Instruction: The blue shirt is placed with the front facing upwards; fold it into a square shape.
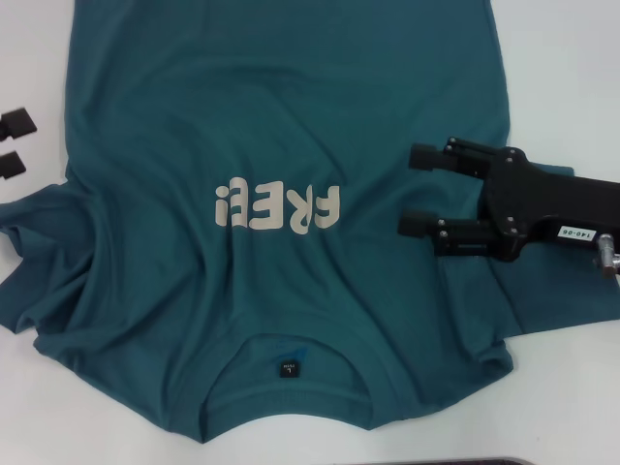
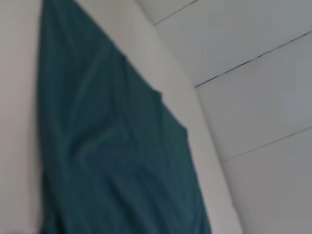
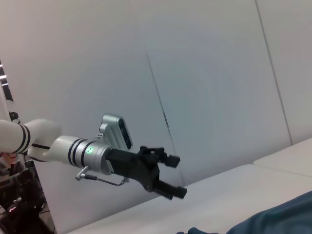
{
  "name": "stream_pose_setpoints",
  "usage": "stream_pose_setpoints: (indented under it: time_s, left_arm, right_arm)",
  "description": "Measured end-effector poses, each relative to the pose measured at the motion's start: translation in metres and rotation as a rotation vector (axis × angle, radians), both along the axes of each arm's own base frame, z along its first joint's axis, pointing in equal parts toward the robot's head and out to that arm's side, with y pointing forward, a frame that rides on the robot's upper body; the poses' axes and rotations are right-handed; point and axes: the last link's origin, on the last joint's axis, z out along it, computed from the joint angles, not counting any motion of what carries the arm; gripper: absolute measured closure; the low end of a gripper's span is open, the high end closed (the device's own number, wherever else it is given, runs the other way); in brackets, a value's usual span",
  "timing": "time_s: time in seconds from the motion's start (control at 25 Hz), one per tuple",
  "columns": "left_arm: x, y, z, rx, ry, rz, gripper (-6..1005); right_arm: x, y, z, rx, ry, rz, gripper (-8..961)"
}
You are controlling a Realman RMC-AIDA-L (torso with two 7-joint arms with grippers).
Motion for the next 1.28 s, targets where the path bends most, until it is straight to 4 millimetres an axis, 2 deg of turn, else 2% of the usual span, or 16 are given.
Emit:
stream_pose_setpoints:
  time_s: [0.44, 1.28]
  left_arm:
    - [-0.024, -0.005, 0.003, -0.028, 0.107, 0.141, 52]
    - [-0.047, -0.016, -0.01, -0.052, 0.106, 0.29, 52]
  right_arm:
    - [0.0, 0.001, 0.0, 0.001, -0.004, -0.002, 48]
    - [0.0, 0.002, 0.001, 0.003, -0.004, -0.003, 50]
